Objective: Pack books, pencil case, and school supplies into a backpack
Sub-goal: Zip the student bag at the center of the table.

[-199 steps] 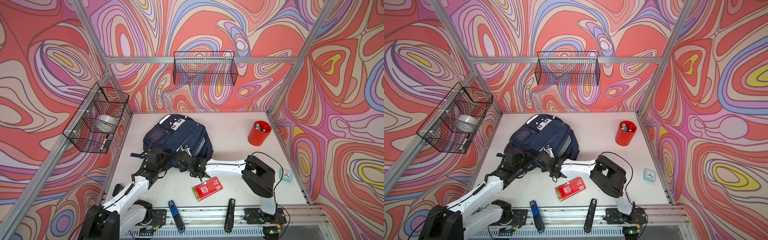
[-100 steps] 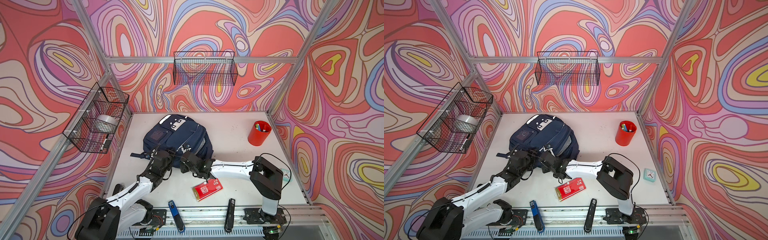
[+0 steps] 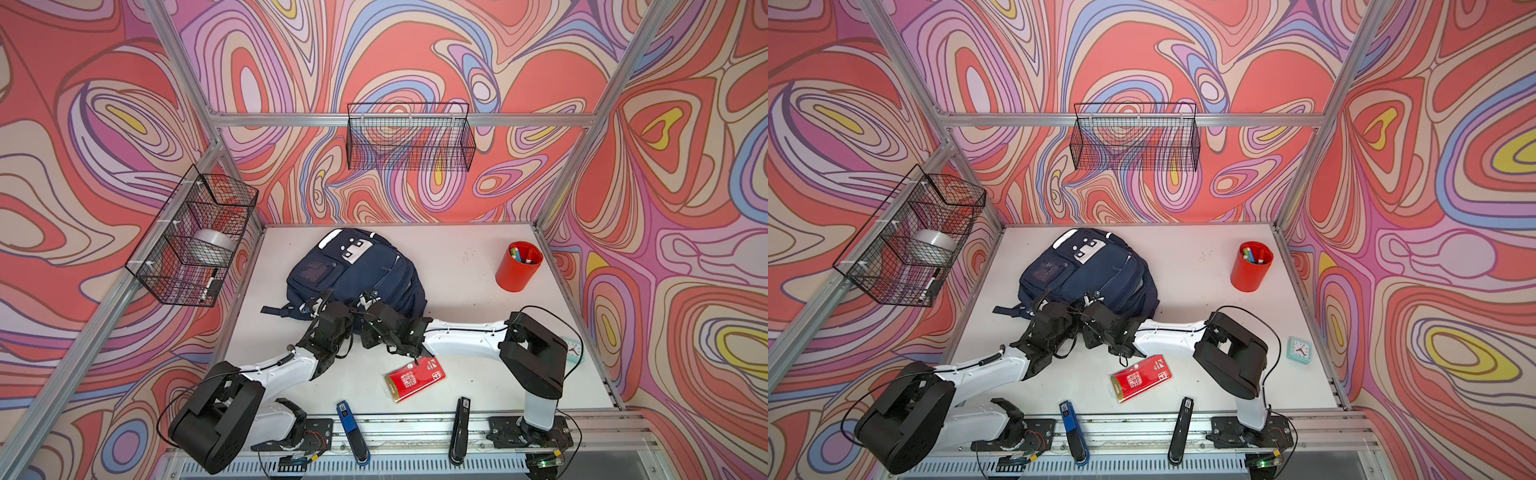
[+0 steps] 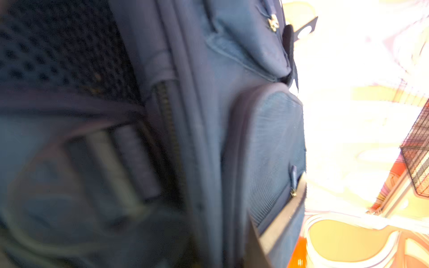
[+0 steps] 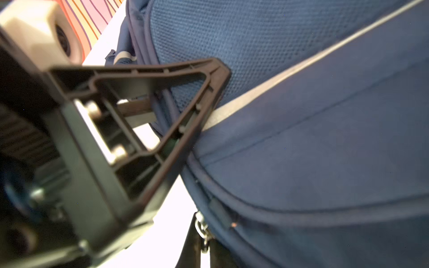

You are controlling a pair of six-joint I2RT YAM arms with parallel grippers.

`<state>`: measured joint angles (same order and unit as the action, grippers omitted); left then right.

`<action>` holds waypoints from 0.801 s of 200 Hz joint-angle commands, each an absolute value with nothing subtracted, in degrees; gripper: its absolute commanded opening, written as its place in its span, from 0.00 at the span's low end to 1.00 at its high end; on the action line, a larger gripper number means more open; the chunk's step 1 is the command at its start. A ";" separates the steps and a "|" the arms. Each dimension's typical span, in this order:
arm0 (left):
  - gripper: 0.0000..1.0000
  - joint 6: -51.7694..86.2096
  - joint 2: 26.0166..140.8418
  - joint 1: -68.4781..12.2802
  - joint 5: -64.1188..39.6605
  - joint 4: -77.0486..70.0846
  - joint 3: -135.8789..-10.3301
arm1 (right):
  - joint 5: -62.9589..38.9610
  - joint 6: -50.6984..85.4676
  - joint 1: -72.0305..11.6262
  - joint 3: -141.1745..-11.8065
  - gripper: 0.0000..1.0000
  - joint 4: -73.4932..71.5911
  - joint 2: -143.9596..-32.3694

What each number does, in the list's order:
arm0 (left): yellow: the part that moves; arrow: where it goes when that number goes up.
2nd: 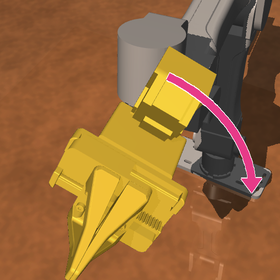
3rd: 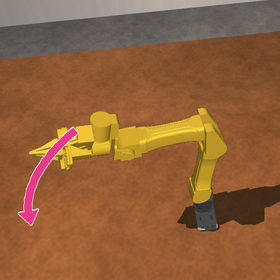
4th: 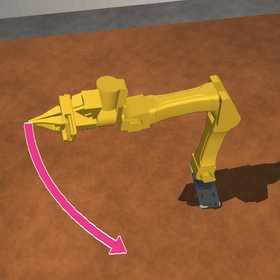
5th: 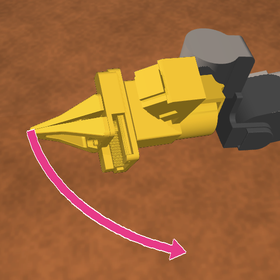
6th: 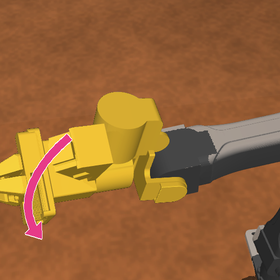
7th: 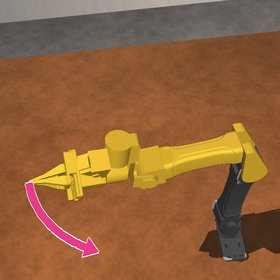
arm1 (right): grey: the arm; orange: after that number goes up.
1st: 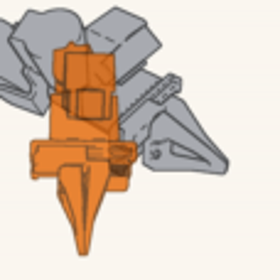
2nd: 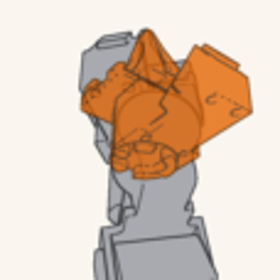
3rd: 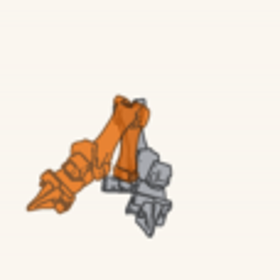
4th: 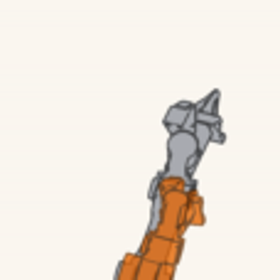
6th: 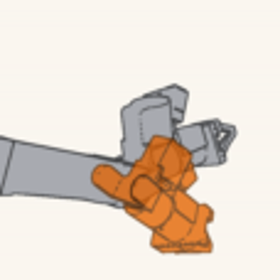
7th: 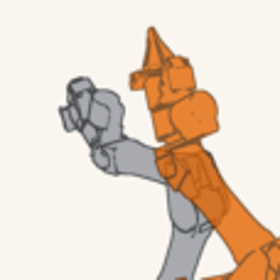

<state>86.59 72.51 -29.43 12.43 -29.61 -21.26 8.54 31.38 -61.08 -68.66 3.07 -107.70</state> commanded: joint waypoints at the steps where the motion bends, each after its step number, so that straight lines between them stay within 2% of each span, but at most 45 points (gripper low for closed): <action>1: 0.00 86.15 69.96 -29.64 11.46 -25.65 -22.80 | 9.87 28.68 -60.27 -69.09 0.00 8.76 -104.61; 17: 0.00 86.74 66.61 -29.58 12.56 -17.69 -23.63 | 8.70 26.93 -58.46 -68.19 0.00 10.39 -103.23; 42: 0.00 85.96 63.70 -28.96 13.06 -14.02 -23.08 | 4.49 23.11 -55.22 -68.10 0.00 14.85 -101.86; 112: 0.00 84.45 62.17 -27.62 10.67 -11.19 -23.77 | -1.31 12.18 -46.22 -70.38 0.00 25.31 -100.62; 160: 0.00 83.13 59.12 -25.96 10.44 -7.77 -23.90 | -5.31 7.65 -39.44 -69.78 0.00 25.43 -100.30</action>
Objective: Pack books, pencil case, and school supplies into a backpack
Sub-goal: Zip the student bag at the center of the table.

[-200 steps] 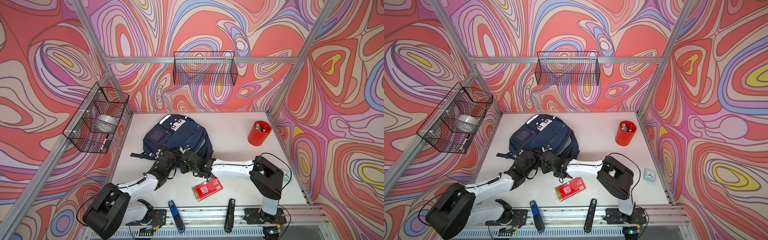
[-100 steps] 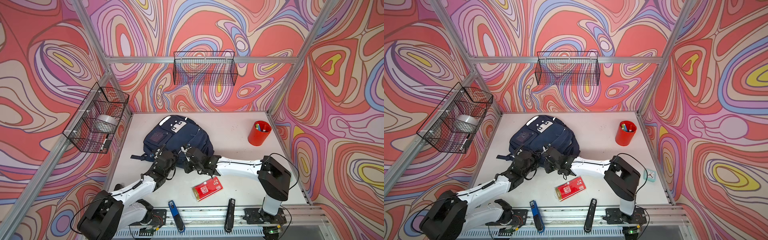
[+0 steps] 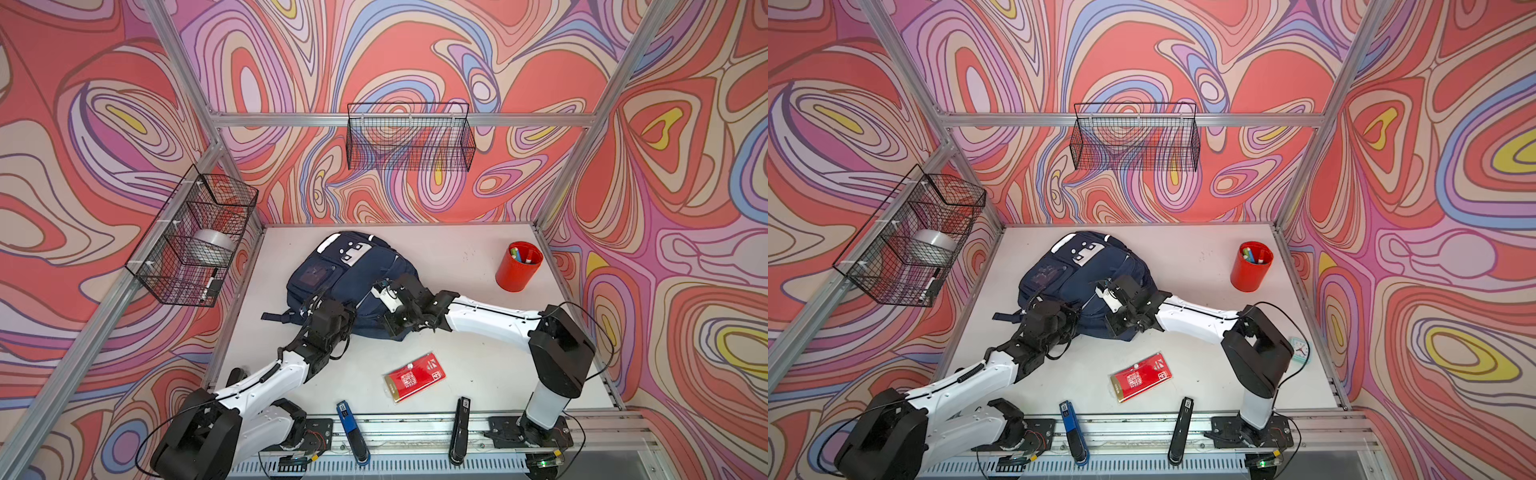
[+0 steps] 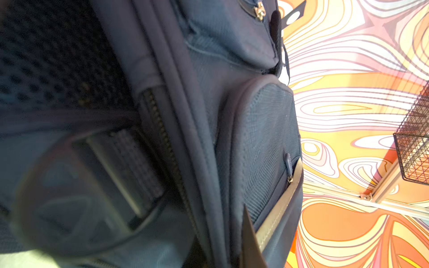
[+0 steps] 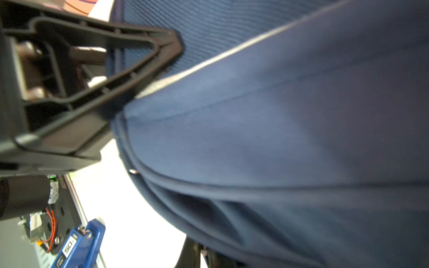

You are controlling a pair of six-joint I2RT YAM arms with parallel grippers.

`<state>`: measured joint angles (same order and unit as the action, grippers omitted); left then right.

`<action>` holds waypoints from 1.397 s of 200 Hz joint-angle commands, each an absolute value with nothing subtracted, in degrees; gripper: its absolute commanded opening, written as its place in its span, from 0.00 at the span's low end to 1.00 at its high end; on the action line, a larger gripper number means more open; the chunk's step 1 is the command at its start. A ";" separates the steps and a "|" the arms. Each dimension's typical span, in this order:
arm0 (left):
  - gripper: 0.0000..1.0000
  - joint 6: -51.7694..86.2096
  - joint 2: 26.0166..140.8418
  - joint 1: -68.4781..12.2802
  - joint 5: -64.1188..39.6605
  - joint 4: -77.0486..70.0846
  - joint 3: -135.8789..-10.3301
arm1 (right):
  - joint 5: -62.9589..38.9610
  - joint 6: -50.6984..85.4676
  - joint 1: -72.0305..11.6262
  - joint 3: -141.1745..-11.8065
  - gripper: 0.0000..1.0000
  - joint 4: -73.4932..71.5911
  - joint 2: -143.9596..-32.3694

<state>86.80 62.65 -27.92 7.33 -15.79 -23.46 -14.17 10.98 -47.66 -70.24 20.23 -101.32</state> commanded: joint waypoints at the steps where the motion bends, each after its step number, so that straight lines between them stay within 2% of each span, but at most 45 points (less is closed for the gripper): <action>1: 0.00 83.09 59.05 -25.94 10.45 -7.66 -23.86 | -5.38 7.56 -39.36 -69.78 0.00 25.37 -100.34; 50: 0.00 81.93 58.07 -24.53 9.25 -6.31 -24.18 | -6.37 3.44 -34.57 -72.24 0.00 26.37 -101.16; 102: 0.00 80.61 58.25 -22.39 6.44 -4.92 -25.30 | -7.00 -1.19 -28.11 -76.57 0.00 25.38 -109.24; 145: 0.00 76.34 62.74 -19.19 2.38 -5.71 -27.15 | -10.07 -1.75 -29.31 -81.02 0.00 25.45 -111.67; 190: 0.00 70.96 66.43 -13.01 1.76 -3.94 -33.32 | -9.77 0.62 -31.81 -74.22 0.00 23.98 -103.91; 198: 0.10 69.55 67.09 -12.56 0.92 -5.71 -34.09 | -9.16 0.63 -32.97 -74.31 0.00 25.42 -103.32; 213: 0.39 65.93 68.31 -12.50 2.20 -4.99 -37.27 | -7.70 0.49 -35.92 -75.73 0.00 28.61 -102.92; 225: 0.45 64.43 70.45 -10.85 3.10 -4.61 -39.44 | -7.39 1.32 -38.04 -76.02 0.00 29.43 -102.66; 240: 0.52 64.83 73.95 -5.80 -3.49 -8.15 -41.36 | -7.25 3.35 -40.94 -75.82 0.00 29.17 -102.78; 260: 0.80 62.05 75.04 -3.36 -6.08 -3.10 -47.30 | -8.33 7.00 -44.66 -75.60 0.00 27.16 -103.43; 279: 0.93 59.28 72.11 -3.42 -5.64 4.11 -51.63 | -10.10 11.65 -46.73 -74.98 0.00 21.89 -103.84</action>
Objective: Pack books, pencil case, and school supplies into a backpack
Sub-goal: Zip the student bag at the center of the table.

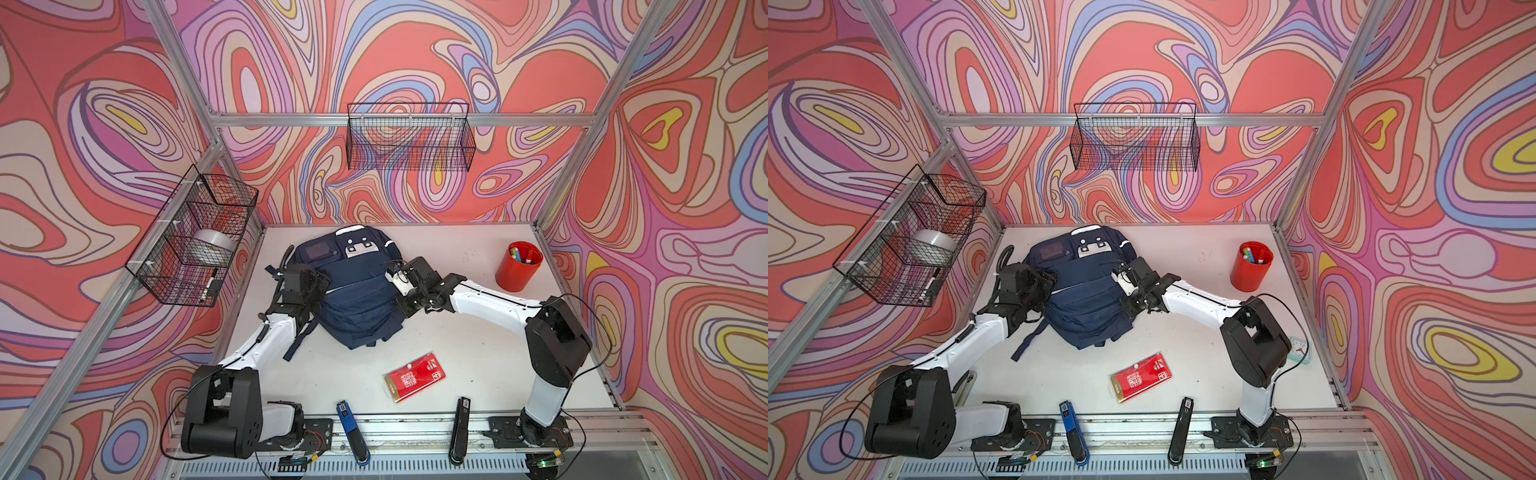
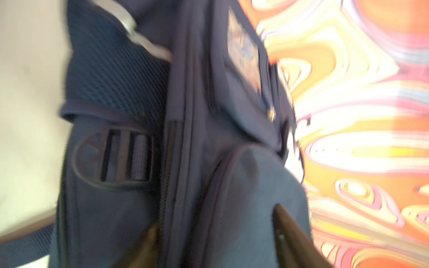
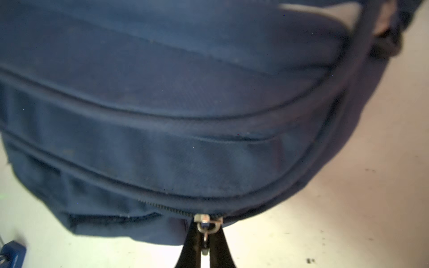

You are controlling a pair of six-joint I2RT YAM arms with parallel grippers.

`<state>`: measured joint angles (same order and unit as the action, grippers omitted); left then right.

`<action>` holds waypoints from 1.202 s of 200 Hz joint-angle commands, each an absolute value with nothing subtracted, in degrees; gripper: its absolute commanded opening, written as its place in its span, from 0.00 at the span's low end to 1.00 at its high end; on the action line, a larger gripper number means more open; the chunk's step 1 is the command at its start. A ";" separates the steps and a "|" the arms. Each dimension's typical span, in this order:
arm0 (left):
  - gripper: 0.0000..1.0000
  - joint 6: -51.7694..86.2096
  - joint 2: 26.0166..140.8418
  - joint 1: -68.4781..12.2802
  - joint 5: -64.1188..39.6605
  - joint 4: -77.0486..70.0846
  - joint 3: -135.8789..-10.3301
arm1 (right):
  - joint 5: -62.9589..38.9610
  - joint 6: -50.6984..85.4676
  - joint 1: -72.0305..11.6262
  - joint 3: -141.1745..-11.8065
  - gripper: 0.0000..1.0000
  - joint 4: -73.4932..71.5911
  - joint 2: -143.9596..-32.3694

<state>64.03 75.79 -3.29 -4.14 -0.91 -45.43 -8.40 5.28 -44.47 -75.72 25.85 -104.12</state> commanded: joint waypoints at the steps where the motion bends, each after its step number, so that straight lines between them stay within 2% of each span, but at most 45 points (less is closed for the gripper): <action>1: 0.93 59.35 71.91 -3.42 -5.59 4.47 -51.70 | -10.15 11.98 -46.79 -75.02 0.00 21.62 -103.95; 11: 1.00 60.15 69.76 -3.34 -3.94 8.09 -52.24 | -10.37 14.27 -47.66 -75.07 0.00 19.02 -104.67; 43: 1.00 59.94 63.70 -2.81 -6.11 18.54 -52.05 | -6.65 16.62 -49.33 -77.56 0.00 17.93 -107.84; 67: 1.00 62.10 58.86 -2.37 -5.05 23.55 -49.27 | -7.84 17.09 -49.79 -78.84 0.00 18.32 -108.80; 90: 1.00 73.19 56.50 -4.51 -14.14 17.32 -41.16 | -8.64 17.88 -50.16 -77.54 0.00 16.23 -108.48; 99: 0.95 79.75 55.84 -7.47 -15.59 12.74 -37.45 | -8.72 18.15 -50.22 -77.54 0.00 16.13 -108.74; 123: 0.90 87.82 50.72 -20.61 -1.94 12.44 -33.95 | -8.49 17.91 -50.60 -77.27 0.00 16.26 -108.62; 142: 0.90 94.40 49.35 -27.20 4.97 8.81 -30.82 | -8.74 17.75 -50.87 -76.58 0.00 15.79 -108.02; 188: 0.89 100.01 57.23 -32.28 8.94 1.53 -28.20 | -9.73 17.46 -52.56 -75.98 0.00 14.96 -107.50; 219: 0.73 103.26 63.79 -33.03 8.49 -2.19 -27.35 | -11.14 18.10 -53.92 -74.27 0.00 12.04 -106.50; 240: 0.37 102.49 66.56 -33.05 9.35 -6.56 -26.70 | -11.08 17.45 -54.89 -74.97 0.00 12.95 -107.33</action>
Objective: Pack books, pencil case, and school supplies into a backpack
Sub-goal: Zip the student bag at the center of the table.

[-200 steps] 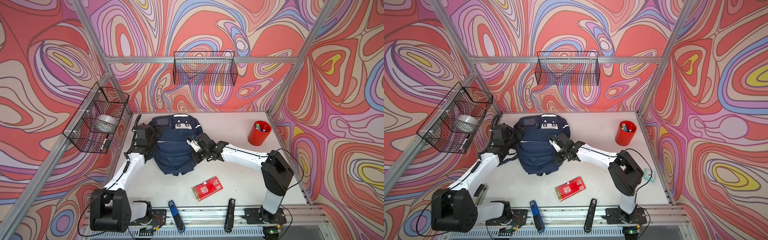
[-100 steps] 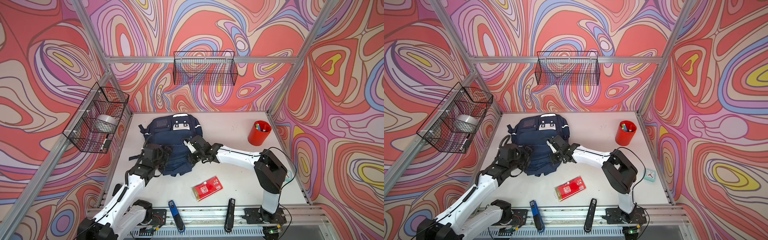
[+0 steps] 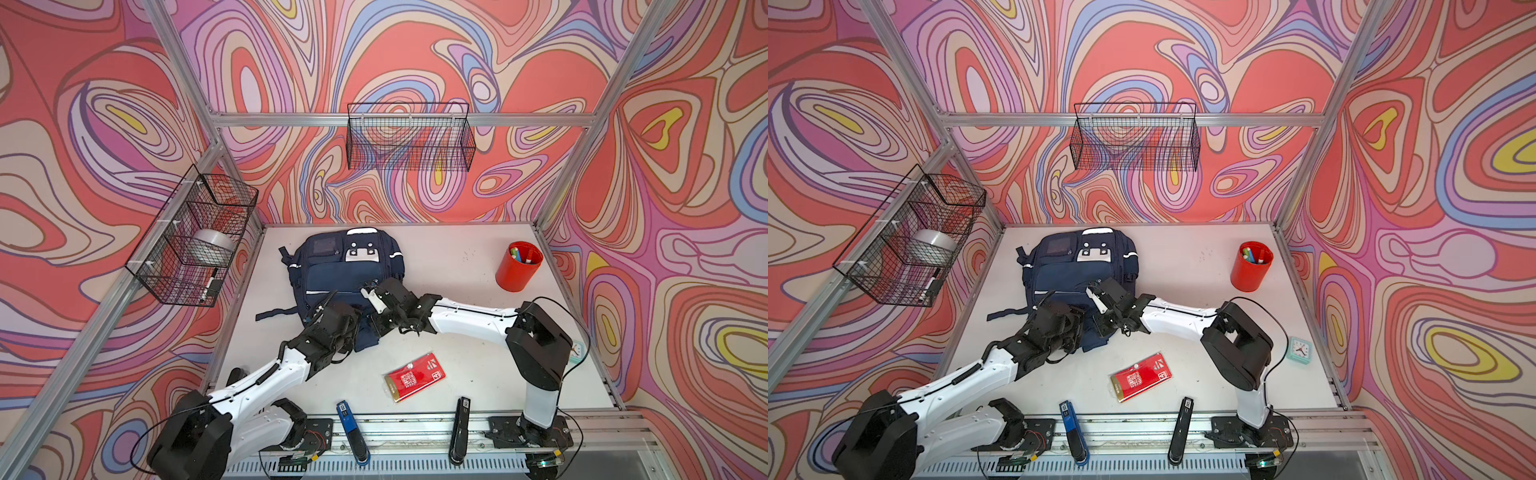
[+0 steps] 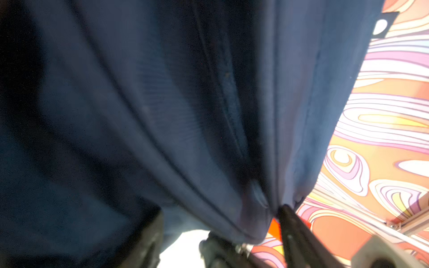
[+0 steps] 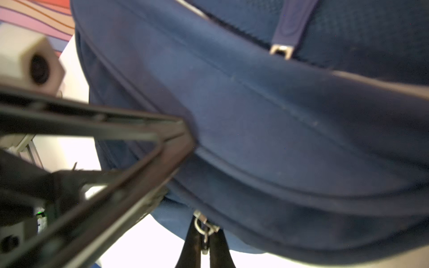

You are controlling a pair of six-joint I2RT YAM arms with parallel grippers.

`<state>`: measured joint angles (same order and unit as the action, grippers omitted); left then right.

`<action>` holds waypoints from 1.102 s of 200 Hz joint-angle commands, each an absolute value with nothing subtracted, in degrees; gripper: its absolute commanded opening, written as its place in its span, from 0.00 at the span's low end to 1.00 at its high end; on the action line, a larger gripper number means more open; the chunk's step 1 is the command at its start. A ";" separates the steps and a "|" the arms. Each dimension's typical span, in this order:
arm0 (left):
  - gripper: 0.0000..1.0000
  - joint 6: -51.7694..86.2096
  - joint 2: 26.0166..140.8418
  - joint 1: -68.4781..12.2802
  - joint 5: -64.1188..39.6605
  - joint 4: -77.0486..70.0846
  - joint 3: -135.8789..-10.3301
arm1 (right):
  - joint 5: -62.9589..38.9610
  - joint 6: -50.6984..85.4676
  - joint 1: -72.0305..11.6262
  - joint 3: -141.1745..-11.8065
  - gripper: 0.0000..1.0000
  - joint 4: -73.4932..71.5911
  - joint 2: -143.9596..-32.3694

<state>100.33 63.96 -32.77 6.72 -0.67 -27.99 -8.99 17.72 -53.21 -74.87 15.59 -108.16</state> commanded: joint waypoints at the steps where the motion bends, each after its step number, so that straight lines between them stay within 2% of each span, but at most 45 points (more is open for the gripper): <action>1: 0.36 102.31 66.68 -33.05 9.42 -6.66 -26.71 | -11.08 17.42 -54.91 -75.01 0.00 13.07 -107.36; 28: 0.00 99.48 66.51 -33.05 10.36 -2.10 -28.91 | -9.04 17.18 -54.98 -74.86 0.00 13.88 -107.69; 47: 0.00 98.75 64.29 -33.01 10.62 0.42 -28.92 | -6.56 15.93 -53.96 -76.10 0.00 17.66 -108.68; 125: 0.00 93.16 54.45 -31.20 12.44 9.18 -27.99 | -9.81 8.74 -41.31 -74.32 0.00 21.29 -107.38; 148: 0.00 90.13 53.71 -31.05 12.78 12.84 -31.66 | -10.50 5.80 -37.40 -77.00 0.00 22.49 -110.51; 173: 0.00 90.41 51.93 -29.97 11.32 12.05 -30.26 | -11.91 3.57 -33.52 -81.35 0.00 22.70 -115.40; 220: 0.00 87.51 51.98 -27.33 6.51 11.32 -30.08 | -13.57 1.33 -31.37 -87.85 0.00 22.94 -120.68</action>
<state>90.56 52.51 -28.84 5.93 8.43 -29.67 -21.02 3.01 -34.57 -85.30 19.81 -117.95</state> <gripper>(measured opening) 0.048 0.065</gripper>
